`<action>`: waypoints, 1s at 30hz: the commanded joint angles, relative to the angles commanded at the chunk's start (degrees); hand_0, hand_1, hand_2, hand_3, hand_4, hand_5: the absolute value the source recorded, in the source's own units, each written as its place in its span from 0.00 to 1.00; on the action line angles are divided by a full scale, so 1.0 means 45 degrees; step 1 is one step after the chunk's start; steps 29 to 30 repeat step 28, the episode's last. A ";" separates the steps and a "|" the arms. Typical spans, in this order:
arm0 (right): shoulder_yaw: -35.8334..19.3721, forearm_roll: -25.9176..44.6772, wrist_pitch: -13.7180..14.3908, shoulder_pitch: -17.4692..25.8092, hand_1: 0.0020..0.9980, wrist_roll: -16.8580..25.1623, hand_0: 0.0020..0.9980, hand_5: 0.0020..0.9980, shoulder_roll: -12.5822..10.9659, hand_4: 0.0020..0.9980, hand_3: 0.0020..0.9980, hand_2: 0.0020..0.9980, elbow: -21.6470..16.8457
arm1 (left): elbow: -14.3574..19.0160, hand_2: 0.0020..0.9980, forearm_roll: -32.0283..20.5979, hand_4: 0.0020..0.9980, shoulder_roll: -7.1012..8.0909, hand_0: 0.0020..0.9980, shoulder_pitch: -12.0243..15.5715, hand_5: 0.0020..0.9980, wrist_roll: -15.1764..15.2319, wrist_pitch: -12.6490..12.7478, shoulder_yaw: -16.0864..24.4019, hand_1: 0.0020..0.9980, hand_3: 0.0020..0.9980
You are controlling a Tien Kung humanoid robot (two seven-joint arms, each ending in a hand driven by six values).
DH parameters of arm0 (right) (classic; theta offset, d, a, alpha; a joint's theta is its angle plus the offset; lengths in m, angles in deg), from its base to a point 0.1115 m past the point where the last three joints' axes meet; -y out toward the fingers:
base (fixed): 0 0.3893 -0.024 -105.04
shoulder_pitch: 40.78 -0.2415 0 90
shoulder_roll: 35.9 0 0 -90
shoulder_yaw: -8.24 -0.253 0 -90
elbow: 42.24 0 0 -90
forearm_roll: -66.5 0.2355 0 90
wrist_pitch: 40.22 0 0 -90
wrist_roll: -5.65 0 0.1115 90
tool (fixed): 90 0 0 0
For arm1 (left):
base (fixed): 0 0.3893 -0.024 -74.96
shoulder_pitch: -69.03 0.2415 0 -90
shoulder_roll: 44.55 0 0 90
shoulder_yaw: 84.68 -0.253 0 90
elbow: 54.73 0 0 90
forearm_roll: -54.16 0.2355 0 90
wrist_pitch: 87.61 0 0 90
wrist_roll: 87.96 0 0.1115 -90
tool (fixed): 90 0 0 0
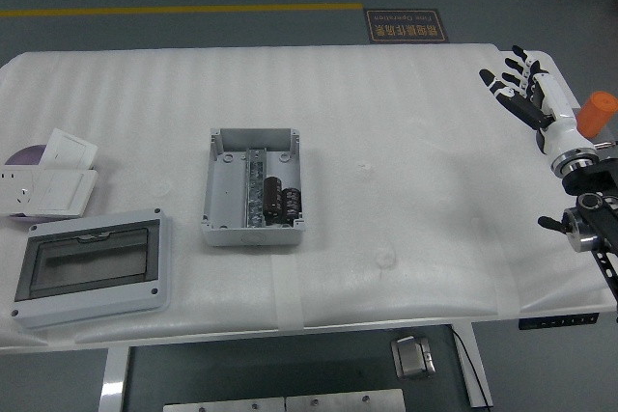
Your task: Pick up the battery,place it into the box
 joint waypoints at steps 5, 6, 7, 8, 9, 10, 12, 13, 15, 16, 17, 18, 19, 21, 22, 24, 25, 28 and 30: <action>-0.0469 0.1440 0.0422 0.0403 0.85 0.1147 0.82 0.55 0.0197 0.84 1.00 0.89 0.0265 | -0.0056 0.52 -0.0337 0.62 -0.0006 0.69 -0.0043 0.39 -0.0028 -0.0015 -0.0466 0.70 0.55; -0.0527 0.1652 0.0443 0.0464 0.85 0.1272 0.82 0.55 0.0205 0.84 1.00 0.89 0.0278 | -0.0067 0.52 -0.0290 0.62 0.0000 0.69 -0.0052 0.39 -0.0052 -0.0025 -0.0430 0.70 0.55; -0.0593 0.1933 0.0469 0.0542 0.85 0.1408 0.82 0.55 0.0208 0.84 1.00 0.89 0.0280 | -0.0085 0.52 -0.0194 0.62 0.0009 0.69 -0.0067 0.39 -0.0090 -0.0040 -0.0346 0.70 0.55; -0.0651 0.2195 0.0513 0.0627 0.85 0.1527 0.82 0.55 0.0201 0.84 1.00 0.89 0.0247 | -0.0101 0.52 -0.0077 0.62 0.0027 0.69 -0.0082 0.39 -0.0129 -0.0054 -0.0244 0.70 0.55; -0.0698 0.2406 0.0567 0.0701 0.85 0.1631 0.82 0.55 0.0191 0.84 1.00 0.89 0.0195 | -0.0112 0.52 0.0002 0.62 0.0045 0.69 -0.0093 0.39 -0.0156 -0.0066 -0.0173 0.70 0.55; -0.0745 0.2616 0.0628 0.0780 0.83 0.1741 0.81 0.56 0.0181 0.84 1.00 0.90 0.0126 | -0.0119 0.52 0.0061 0.62 0.0065 0.69 -0.0102 0.39 -0.0175 -0.0073 -0.0117 0.70 0.55; -0.0821 0.2893 0.0732 0.0903 0.83 0.1915 0.81 0.56 0.0176 0.84 1.00 0.90 -0.0004 | -0.0127 0.52 0.0169 0.62 0.0098 0.69 -0.0117 0.39 -0.0206 -0.0090 -0.0028 0.70 0.55; -0.0849 0.2974 0.0772 0.0945 0.83 0.1984 0.81 0.56 0.0188 0.84 1.00 0.90 -0.0047 | -0.0128 0.52 0.0218 0.62 0.0112 0.69 -0.0124 0.39 -0.0218 -0.0097 0.0004 0.70 0.55; -0.0899 0.3080 0.0829 0.1005 0.83 0.2088 0.81 0.56 0.0232 0.84 1.00 0.90 -0.0097 | -0.0126 0.52 0.0316 0.62 0.0143 0.69 -0.0138 0.39 -0.0245 -0.0117 0.0072 0.70 0.55; -0.0921 0.3112 0.0851 0.1026 0.81 0.2124 0.78 0.55 0.0266 0.84 1.00 0.89 -0.0105 | -0.0127 0.52 0.0375 0.63 0.0161 0.69 -0.0148 0.39 -0.0259 -0.0126 0.0109 0.70 0.55; -0.0937 0.3139 0.0867 0.1048 0.81 0.2153 0.78 0.55 0.0302 0.84 1.00 0.89 -0.0107 | -0.0127 0.52 0.0427 0.63 0.0183 0.69 -0.0155 0.39 -0.0273 -0.0136 0.0146 0.70 0.55; -0.0945 0.3152 0.0876 0.1062 0.81 0.2169 0.78 0.55 0.0326 0.84 1.00 0.89 -0.0108 | -0.0126 0.52 0.0460 0.63 0.0200 0.69 -0.0157 0.39 -0.0282 -0.0143 0.0168 0.70 0.55; -0.0947 0.3152 0.0888 0.1079 0.81 0.2180 0.78 0.55 0.0352 0.84 1.00 0.89 -0.0111 | -0.0126 0.52 0.0502 0.63 0.0220 0.69 -0.0156 0.39 -0.0292 -0.0149 0.0196 0.70 0.55; -0.0943 0.3154 0.0939 0.1123 0.81 0.2211 0.78 0.55 0.0402 0.84 1.00 0.89 -0.0129 | -0.0129 0.52 0.0616 0.63 0.0272 0.69 -0.0151 0.39 -0.0318 -0.0163 0.0277 0.70 0.55; -0.0940 0.3160 0.0969 0.1149 0.80 0.2230 0.75 0.56 0.0419 0.84 1.00 0.88 -0.0151 | -0.0131 0.53 0.0660 0.63 0.0295 0.69 -0.0146 0.39 -0.0328 -0.0168 0.0310 0.70 0.55; -0.0950 0.3111 0.1060 0.1245 0.80 0.2271 0.75 0.56 0.0465 0.84 1.00 0.88 -0.0277 | -0.0144 0.53 0.0804 0.63 0.0351 0.69 -0.0124 0.39 -0.0367 -0.0182 0.0432 0.70 0.55; -0.0950 0.3075 0.1094 0.1293 0.80 0.2278 0.75 0.56 0.0485 0.84 1.00 0.88 -0.0356 | -0.0149 0.53 0.0878 0.63 0.0371 0.69 -0.0109 0.39 -0.0390 -0.0192 0.0496 0.70 0.55; -0.0924 0.2959 0.1164 0.1377 0.80 0.2272 0.75 0.56 0.0524 0.84 1.00 0.88 -0.0585 | -0.0154 0.53 0.1037 0.63 0.0399 0.69 -0.0053 0.39 -0.0443 -0.0214 0.0618 0.70 0.55; -0.0924 0.2959 0.1164 0.1377 0.80 0.2272 0.75 0.56 0.0524 0.84 1.00 0.88 -0.0585 | -0.0154 0.53 0.1037 0.63 0.0399 0.69 -0.0053 0.39 -0.0443 -0.0214 0.0618 0.70 0.55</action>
